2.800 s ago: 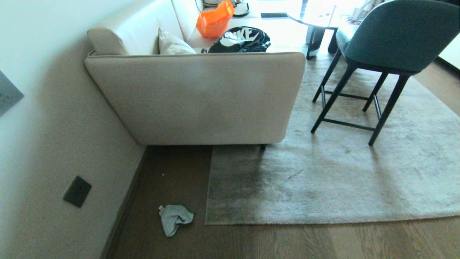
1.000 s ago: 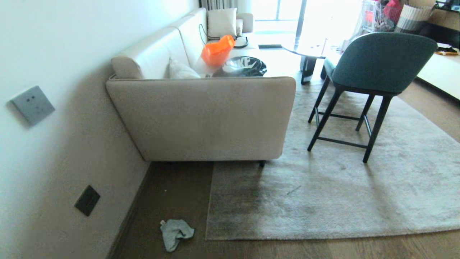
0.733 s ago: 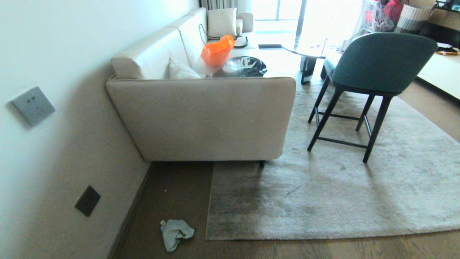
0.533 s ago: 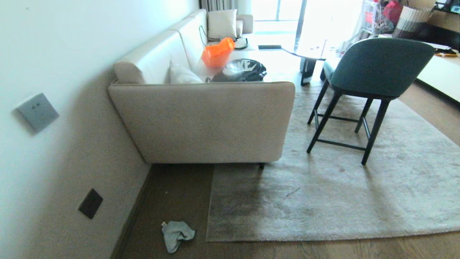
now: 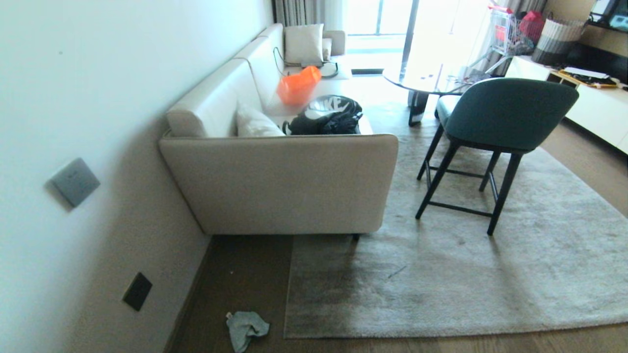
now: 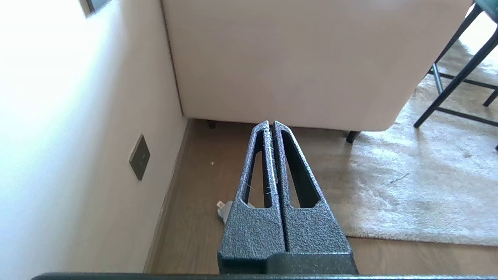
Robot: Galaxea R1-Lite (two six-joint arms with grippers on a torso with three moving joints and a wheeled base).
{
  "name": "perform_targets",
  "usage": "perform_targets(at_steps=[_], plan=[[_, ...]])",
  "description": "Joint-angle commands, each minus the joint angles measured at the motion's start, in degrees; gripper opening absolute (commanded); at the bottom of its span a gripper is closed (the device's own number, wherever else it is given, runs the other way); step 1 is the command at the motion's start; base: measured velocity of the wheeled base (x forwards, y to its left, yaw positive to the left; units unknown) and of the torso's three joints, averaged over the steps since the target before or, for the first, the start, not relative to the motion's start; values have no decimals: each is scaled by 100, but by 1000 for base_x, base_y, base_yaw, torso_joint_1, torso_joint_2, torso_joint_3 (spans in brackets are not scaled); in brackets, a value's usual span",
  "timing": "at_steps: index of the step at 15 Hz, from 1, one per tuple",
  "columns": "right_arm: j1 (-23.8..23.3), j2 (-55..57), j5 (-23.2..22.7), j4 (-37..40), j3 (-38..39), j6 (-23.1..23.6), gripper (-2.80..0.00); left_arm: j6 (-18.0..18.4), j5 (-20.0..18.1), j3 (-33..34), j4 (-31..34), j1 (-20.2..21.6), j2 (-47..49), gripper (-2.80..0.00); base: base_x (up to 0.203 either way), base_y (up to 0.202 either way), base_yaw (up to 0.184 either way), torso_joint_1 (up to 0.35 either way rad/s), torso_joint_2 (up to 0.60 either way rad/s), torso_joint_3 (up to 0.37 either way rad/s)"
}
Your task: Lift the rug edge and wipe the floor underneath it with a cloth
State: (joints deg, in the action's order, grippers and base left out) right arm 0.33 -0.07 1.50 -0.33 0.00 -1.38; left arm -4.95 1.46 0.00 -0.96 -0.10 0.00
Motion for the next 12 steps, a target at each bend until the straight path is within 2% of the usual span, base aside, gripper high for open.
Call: perform_targets(at_steps=[1,12], plan=[[2,7,0,-2,0,-3,-280,-6,3,0,0,1,0,-280,0,0,0,105,-473,-386],[2,7,0,-2,0,-3,-280,-6,3,0,0,1,0,-280,0,0,0,146,-509,-365]])
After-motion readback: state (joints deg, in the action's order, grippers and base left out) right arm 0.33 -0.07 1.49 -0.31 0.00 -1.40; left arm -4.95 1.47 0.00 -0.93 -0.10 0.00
